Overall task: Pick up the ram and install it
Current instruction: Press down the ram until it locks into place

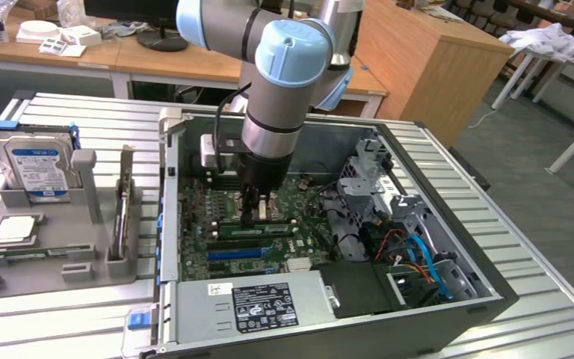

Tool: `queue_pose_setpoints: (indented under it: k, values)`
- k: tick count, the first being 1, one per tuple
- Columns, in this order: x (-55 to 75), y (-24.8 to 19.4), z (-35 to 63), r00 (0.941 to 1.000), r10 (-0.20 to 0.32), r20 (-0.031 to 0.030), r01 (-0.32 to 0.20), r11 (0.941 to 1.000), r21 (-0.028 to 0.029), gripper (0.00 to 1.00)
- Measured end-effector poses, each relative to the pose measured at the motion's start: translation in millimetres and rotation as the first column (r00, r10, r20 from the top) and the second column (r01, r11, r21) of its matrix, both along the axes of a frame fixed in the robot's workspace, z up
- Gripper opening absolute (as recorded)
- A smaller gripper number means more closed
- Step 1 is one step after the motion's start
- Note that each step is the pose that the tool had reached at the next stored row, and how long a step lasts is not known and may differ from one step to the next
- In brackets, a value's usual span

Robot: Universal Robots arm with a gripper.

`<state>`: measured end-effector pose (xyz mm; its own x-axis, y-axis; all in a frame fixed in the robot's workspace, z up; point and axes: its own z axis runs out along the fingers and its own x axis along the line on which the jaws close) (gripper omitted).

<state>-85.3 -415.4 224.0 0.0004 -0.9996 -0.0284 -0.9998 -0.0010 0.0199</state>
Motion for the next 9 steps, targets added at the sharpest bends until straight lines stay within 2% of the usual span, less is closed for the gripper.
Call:
queue_pose_setpoints:
  k: [9]
  values:
    - [0.0, 0.0, -0.5, 1.0000, 0.000, 0.0000, 0.000, 1.0000, 0.0000, 0.11]
